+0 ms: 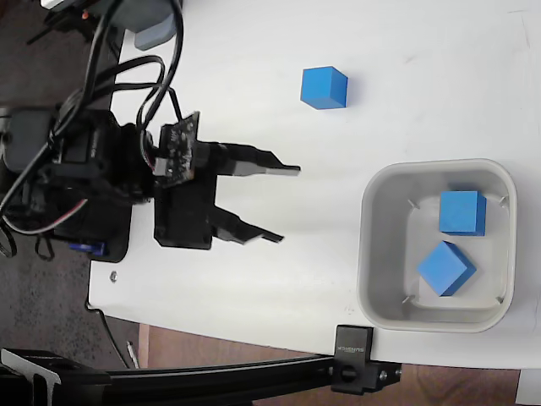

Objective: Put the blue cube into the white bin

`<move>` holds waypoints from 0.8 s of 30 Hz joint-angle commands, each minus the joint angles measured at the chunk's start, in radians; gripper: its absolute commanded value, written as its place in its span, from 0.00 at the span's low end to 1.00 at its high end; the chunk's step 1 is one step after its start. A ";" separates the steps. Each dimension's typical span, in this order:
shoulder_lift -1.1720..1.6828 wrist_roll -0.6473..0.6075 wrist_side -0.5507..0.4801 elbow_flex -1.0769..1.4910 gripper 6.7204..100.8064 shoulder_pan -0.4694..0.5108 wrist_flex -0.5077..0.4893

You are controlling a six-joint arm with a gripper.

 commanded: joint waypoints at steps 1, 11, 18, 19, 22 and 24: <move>0.204 0.012 0.032 0.156 0.99 -0.063 -0.049; 0.721 0.055 0.064 0.692 0.99 -0.143 -0.072; 0.994 0.054 0.087 0.942 0.97 -0.143 -0.048; 1.032 0.054 0.092 0.971 0.97 -0.144 -0.044; 1.206 0.049 0.094 1.057 0.97 -0.127 0.000; 1.282 0.046 0.087 1.085 0.97 -0.117 0.029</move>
